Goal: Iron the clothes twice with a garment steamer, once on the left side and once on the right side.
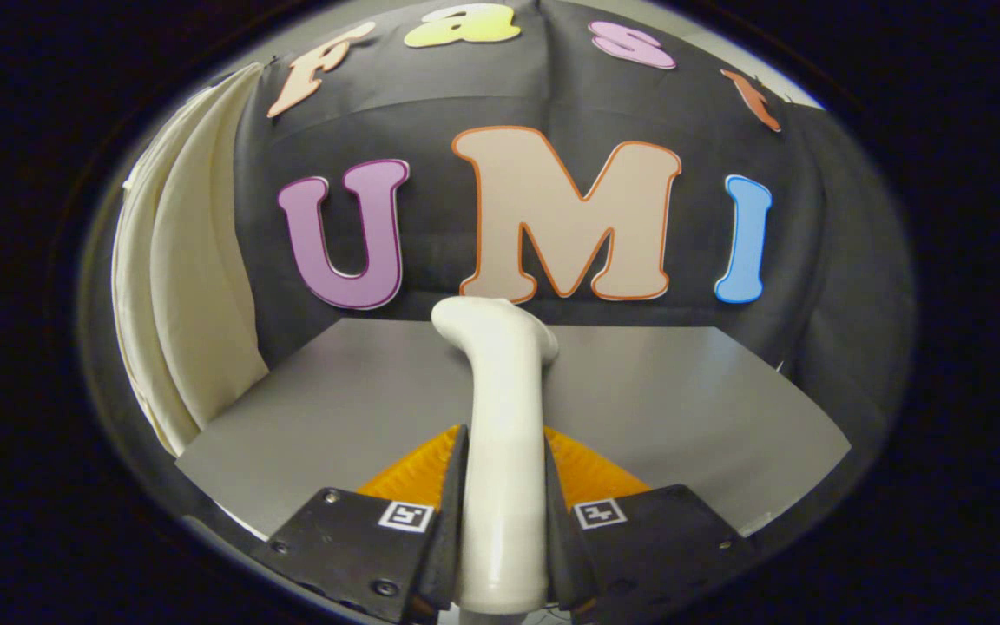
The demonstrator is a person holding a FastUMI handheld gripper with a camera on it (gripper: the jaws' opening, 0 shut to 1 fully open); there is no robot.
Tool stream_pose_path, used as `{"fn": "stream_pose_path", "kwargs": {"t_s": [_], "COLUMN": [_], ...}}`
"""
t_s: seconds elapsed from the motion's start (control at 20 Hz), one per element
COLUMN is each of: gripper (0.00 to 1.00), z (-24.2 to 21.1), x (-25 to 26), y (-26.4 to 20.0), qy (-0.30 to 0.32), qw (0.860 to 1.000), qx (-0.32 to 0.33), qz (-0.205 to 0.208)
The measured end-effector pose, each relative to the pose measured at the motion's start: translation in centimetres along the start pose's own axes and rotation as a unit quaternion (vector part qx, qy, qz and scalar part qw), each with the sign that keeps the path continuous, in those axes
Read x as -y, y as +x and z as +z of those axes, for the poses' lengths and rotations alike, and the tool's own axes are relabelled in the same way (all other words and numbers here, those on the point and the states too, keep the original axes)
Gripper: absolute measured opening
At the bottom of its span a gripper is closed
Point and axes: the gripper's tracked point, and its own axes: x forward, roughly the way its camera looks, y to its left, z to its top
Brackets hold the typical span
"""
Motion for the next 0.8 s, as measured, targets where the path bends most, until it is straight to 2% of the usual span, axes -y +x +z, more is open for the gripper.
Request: {"fn": "stream_pose_path", "kwargs": {"t_s": [0.15, 0.45, 0.55, 0.7, 0.8], "gripper": [0.41, 0.38, 0.36, 0.36, 0.35], "z": [0.0, 0.2, 0.9, 1.3, 1.0], "x": [-0.2, 0.0, -0.6, -0.1, -0.4], "y": [-0.3, -0.7, -2.8, -7.2, -9.7], "qy": [-0.010, 0.030, 0.089, 0.053, 0.061], "qw": [1.000, 1.000, 0.996, 0.998, 0.998], "qx": [-0.004, -0.002, 0.003, 0.027, 0.035], "qz": [0.002, 0.003, 0.022, 0.014, 0.005]}}
